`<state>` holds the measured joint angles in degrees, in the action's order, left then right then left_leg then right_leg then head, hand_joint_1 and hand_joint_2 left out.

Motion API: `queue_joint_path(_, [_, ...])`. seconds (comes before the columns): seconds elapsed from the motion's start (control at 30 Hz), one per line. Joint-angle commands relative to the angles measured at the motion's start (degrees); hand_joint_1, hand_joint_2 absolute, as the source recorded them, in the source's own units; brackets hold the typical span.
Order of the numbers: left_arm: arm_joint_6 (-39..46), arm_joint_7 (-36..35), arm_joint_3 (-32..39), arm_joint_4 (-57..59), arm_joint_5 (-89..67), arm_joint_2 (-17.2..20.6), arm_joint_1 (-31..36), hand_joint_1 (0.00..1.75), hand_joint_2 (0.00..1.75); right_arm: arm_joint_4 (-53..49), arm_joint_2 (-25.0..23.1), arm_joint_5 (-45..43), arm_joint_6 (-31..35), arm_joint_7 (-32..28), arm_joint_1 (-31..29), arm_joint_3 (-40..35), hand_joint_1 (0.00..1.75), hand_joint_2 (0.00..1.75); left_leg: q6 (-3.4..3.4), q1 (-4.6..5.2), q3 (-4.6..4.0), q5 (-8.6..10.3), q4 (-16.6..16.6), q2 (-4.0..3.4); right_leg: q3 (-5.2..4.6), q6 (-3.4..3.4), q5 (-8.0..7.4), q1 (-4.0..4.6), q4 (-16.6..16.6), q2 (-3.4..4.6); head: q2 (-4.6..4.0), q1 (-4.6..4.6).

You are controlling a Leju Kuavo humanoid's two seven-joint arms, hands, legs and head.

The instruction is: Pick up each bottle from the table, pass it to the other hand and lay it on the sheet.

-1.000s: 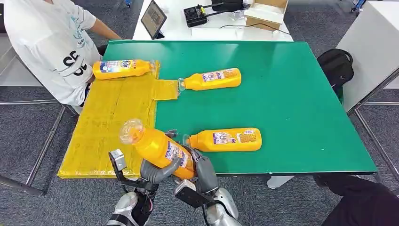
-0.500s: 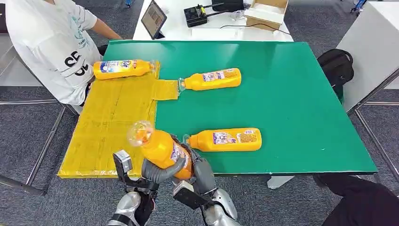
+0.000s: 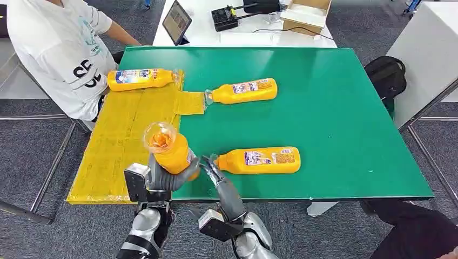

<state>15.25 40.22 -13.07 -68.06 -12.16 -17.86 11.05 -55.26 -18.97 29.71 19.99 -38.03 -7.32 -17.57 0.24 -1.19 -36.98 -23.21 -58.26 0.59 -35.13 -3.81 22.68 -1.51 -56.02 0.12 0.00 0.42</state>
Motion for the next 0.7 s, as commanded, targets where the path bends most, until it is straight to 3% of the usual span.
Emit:
queue_joint_path(0.03, [5.1,-0.2,3.5,2.4,-2.2,2.6,6.5,1.75,1.75,-14.1,0.0,-2.3,1.5,-1.6,3.8,-2.0,0.00,0.00,0.03,0.00,0.20,-0.10,0.0,-0.07,0.19,0.15,0.09,0.03,0.0,0.03,0.00,0.02])
queue_joint_path(0.33, [5.5,-0.2,3.1,2.2,-2.5,2.2,6.1,1.75,1.75,-13.6,0.2,-2.2,1.5,-1.6,4.2,-2.1,0.00,0.00,0.03,-0.01,0.23,-0.11,0.0,-0.06,0.24,0.16,0.10,0.04,0.0,-0.02,0.00,0.02])
queue_joint_path(0.43, [16.9,-0.2,3.3,5.6,-8.1,4.5,8.3,1.75,1.75,-19.3,1.6,-9.6,7.0,-2.0,4.5,-4.3,0.00,0.00,0.03,-0.01,0.34,-0.18,0.0,-0.12,0.30,0.22,0.15,0.05,0.0,0.02,0.00,0.00])
queue_joint_path(0.47, [24.7,-0.2,5.3,9.5,-15.3,5.6,10.5,1.75,1.75,-22.3,2.1,-11.7,8.8,-2.0,5.0,-4.5,0.00,0.00,0.04,-0.02,0.43,-0.23,0.0,-0.14,0.39,0.28,0.19,0.08,0.0,0.03,0.00,0.00])
queue_joint_path(0.53, [24.4,-0.2,9.4,16.4,-14.1,6.4,14.4,1.75,1.75,-25.6,2.8,-15.0,11.0,-2.0,5.5,-4.6,0.00,0.00,0.02,0.00,0.27,-0.08,0.0,-0.05,0.25,0.20,0.09,0.04,0.0,-0.04,0.00,0.00])
queue_joint_path(0.57, [24.7,-0.2,20.4,18.6,-29.4,4.0,15.8,1.75,1.75,-27.0,2.7,-16.7,11.1,-2.0,5.8,-4.2,0.00,0.00,0.03,0.01,0.44,-0.14,0.1,-0.11,0.39,0.26,0.14,0.05,0.0,0.00,0.00,0.00])
queue_joint_path(0.7, [24.7,-0.5,40.9,19.6,-63.6,0.4,19.4,1.75,1.75,-28.1,3.3,-18.9,12.5,-2.0,5.5,-4.6,0.00,0.00,0.00,-0.04,0.37,-0.16,0.0,-0.40,0.26,0.24,0.05,0.09,0.0,0.29,0.00,0.02])
